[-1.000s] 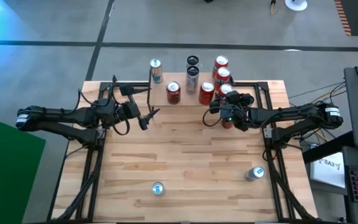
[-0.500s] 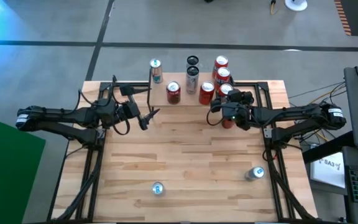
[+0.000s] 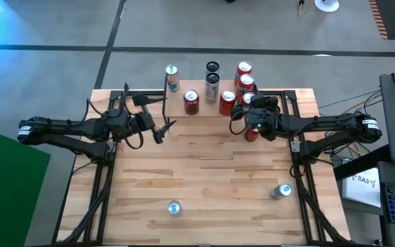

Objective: Place canned beverage on shelf
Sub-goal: Put the red soda can on the shelf

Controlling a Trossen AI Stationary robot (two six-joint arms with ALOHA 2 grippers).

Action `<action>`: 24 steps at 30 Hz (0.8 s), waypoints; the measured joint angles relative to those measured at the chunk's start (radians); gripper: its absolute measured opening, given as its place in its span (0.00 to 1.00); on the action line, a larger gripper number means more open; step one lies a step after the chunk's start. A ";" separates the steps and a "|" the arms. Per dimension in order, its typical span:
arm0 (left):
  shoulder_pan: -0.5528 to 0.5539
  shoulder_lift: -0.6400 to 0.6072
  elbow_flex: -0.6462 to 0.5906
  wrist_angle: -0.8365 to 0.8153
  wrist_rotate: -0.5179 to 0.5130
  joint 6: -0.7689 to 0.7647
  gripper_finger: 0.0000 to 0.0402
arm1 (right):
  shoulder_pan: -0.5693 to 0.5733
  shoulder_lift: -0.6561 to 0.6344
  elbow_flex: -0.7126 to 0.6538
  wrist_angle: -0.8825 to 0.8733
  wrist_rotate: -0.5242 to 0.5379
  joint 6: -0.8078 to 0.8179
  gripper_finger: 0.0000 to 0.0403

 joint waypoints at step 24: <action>0.000 0.025 0.000 -0.004 0.114 -0.179 0.99 | 0.033 0.000 0.241 -0.019 -0.066 -0.344 0.90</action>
